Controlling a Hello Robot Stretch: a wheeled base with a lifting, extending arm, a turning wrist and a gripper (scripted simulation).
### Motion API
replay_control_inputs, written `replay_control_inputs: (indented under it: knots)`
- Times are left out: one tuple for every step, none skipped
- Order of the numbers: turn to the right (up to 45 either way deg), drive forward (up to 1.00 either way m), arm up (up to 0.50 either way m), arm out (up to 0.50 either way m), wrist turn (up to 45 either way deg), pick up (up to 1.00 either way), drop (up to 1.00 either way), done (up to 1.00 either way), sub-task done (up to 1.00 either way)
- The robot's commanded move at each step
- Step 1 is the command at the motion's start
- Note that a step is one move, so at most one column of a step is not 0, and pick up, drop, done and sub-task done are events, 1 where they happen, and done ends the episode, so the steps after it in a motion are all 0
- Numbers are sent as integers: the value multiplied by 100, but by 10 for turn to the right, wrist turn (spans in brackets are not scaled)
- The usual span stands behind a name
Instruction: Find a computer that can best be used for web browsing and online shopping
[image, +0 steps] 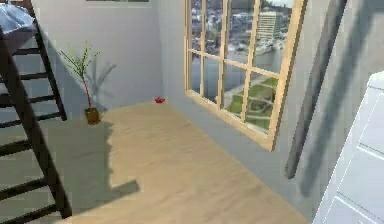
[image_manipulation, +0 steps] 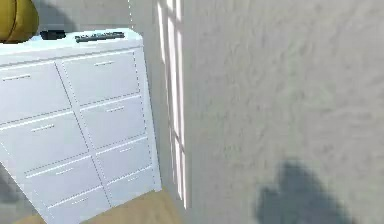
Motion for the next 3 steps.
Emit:
replay_control_inputs:
  knots:
    - [-450, 0, 0, 0, 0, 0, 0, 0, 0]
    - [-420, 0, 0, 0, 0, 0, 0, 0, 0]
    - [0, 100, 0, 0, 0, 0, 0, 0, 0]
